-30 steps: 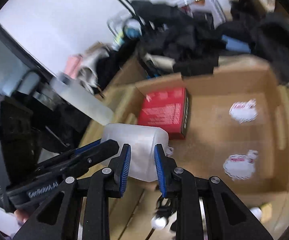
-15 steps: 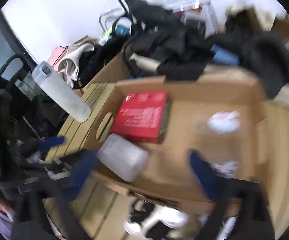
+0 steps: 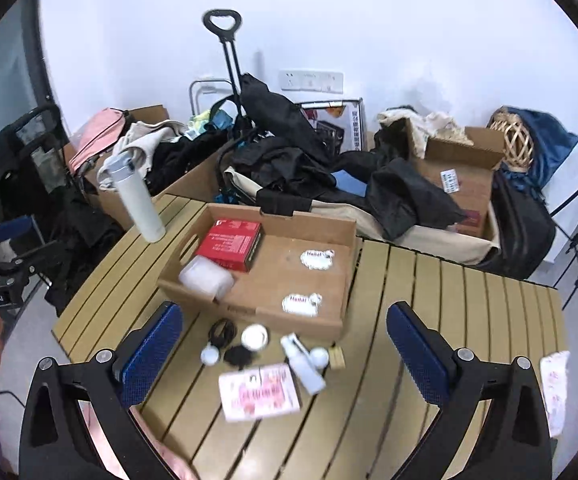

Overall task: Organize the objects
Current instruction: 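Carry the white container into the cardboard tray and release it, then withdraw the left gripper from the tray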

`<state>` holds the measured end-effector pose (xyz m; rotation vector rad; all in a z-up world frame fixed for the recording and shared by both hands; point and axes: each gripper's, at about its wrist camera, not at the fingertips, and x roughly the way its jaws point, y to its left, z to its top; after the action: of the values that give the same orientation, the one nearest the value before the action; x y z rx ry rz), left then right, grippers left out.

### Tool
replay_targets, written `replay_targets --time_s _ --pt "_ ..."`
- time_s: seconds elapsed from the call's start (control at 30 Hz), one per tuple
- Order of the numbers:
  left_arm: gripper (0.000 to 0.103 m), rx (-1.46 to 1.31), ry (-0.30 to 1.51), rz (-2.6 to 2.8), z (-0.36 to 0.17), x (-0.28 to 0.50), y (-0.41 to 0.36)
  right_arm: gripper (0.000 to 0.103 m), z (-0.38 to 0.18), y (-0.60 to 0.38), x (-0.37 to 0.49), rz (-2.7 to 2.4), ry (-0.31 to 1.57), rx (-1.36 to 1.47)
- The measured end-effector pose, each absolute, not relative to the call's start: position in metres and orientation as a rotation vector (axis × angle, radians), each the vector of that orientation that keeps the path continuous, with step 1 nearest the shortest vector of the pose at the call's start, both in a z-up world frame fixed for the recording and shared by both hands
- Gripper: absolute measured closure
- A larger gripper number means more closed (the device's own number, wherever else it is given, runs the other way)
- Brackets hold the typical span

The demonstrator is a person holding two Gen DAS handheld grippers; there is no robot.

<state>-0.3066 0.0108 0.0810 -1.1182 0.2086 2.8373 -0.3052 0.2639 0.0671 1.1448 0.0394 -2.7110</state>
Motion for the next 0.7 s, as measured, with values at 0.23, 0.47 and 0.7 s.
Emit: replay_targets --time_s 0.23,0.47,0.7 --pt "0.0 -1.05 0.178 2.86 0.058 -0.187 0.007 0.0 0.056 0.259 -0.183 -2.691 0.044 1.015" --pt "0.0 -1.047 0.011 2.807 0.016 -0.062 -0.003 0.0 0.009 0.245 -0.039 -2.723 -0.022 0.89" --pt "0.0 -1.041 0.056 2.769 0.012 -0.043 0.019 0.0 -0.022 0.232 -0.003 -2.696 -0.14 0.922"
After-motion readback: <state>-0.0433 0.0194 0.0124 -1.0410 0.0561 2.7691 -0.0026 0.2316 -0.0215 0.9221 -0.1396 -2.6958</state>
